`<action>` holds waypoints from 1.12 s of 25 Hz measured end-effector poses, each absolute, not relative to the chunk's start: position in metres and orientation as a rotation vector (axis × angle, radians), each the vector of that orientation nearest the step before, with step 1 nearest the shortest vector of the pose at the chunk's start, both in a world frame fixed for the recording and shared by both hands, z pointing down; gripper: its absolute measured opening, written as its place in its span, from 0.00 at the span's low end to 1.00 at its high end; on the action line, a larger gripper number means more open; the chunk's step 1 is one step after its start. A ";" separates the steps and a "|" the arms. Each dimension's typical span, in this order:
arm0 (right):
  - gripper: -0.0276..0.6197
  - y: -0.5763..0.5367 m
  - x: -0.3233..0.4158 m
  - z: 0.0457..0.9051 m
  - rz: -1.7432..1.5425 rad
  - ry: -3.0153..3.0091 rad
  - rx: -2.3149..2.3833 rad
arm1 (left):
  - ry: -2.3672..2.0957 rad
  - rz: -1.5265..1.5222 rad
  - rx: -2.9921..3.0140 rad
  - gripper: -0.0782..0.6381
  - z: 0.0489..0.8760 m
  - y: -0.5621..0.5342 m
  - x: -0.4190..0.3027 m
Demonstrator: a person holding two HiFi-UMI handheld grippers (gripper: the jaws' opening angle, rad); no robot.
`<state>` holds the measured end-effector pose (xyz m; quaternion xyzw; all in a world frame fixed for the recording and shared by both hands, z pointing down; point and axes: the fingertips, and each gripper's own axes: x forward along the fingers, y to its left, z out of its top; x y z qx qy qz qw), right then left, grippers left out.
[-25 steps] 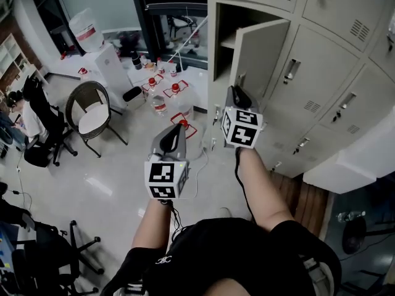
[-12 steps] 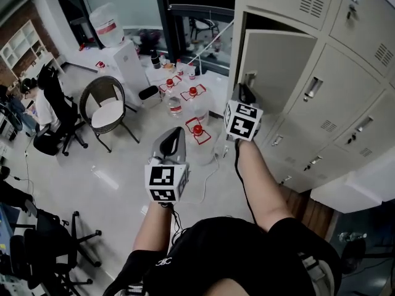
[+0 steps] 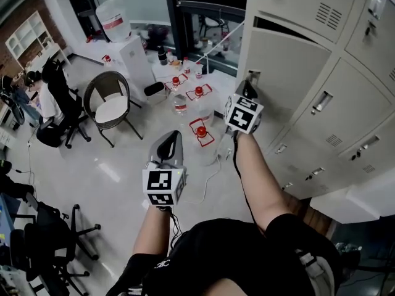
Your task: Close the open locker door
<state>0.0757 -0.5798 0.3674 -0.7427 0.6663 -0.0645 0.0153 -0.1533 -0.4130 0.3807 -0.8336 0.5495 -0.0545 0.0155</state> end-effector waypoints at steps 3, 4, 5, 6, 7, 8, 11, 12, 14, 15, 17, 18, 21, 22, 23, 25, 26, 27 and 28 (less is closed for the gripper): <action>0.08 -0.600 0.084 0.370 -0.229 2.078 -2.315 | 1.738 -0.189 -2.582 0.11 0.381 -0.419 -0.155; 0.08 -0.607 0.087 0.371 -0.233 2.082 -2.315 | 1.749 -0.194 -2.576 0.11 0.381 -0.420 -0.156; 0.08 -0.613 0.090 0.371 -0.236 2.084 -2.316 | 1.761 -0.199 -2.570 0.11 0.381 -0.422 -0.157; 0.08 -0.619 0.093 0.372 -0.237 2.085 -2.318 | 1.773 -0.203 -2.563 0.11 0.383 -0.424 -0.158; 0.08 -0.625 0.097 0.373 -0.236 2.087 -2.319 | 1.786 -0.208 -2.557 0.11 0.384 -0.426 -0.158; 0.08 -0.630 0.100 0.374 -0.232 2.090 -2.321 | 1.797 -0.213 -2.551 0.11 0.386 -0.428 -0.158; 0.08 -0.644 0.108 0.378 -0.213 2.109 -2.326 | 1.824 -0.230 -2.540 0.11 0.392 -0.432 -0.156; 0.08 -0.648 0.110 0.380 -0.208 2.117 -2.328 | 1.832 -0.234 -2.538 0.11 0.394 -0.434 -0.155; 0.08 -0.654 0.114 0.383 -0.196 2.130 -2.328 | 1.843 -0.240 -2.531 0.11 0.395 -0.436 -0.153; 0.08 -0.657 0.115 0.383 -0.190 2.134 -2.328 | 1.846 -0.242 -2.526 0.11 0.395 -0.437 -0.152; 0.08 -0.662 0.120 0.383 -0.180 2.138 -2.329 | 1.856 -0.243 -2.519 0.11 0.395 -0.439 -0.150; 0.08 -0.664 0.123 0.383 -0.178 2.139 -2.329 | 1.862 -0.242 -2.517 0.11 0.396 -0.440 -0.149; 0.08 -0.668 0.129 0.384 -0.186 2.153 -2.321 | 1.880 -0.235 -2.522 0.11 0.399 -0.442 -0.147; 0.07 -0.668 0.129 0.384 -0.182 2.165 -2.312 | 1.884 -0.231 -2.526 0.11 0.400 -0.443 -0.146; 0.07 -0.668 0.129 0.384 -0.173 2.178 -2.300 | 1.886 -0.227 -2.528 0.11 0.400 -0.443 -0.145; 0.07 -0.662 0.127 0.381 -0.140 2.205 -2.273 | 1.881 -0.218 -2.531 0.11 0.398 -0.444 -0.141; 0.07 -0.657 0.126 0.378 -0.114 2.216 -2.257 | 1.875 -0.213 -2.532 0.11 0.397 -0.444 -0.138; 0.06 -0.651 0.126 0.373 -0.080 2.220 -2.241 | 1.867 -0.207 -2.534 0.11 0.395 -0.445 -0.136; 0.06 -0.644 0.127 0.368 -0.043 2.220 -2.226 | 1.858 -0.201 -2.537 0.11 0.394 -0.446 -0.132</action>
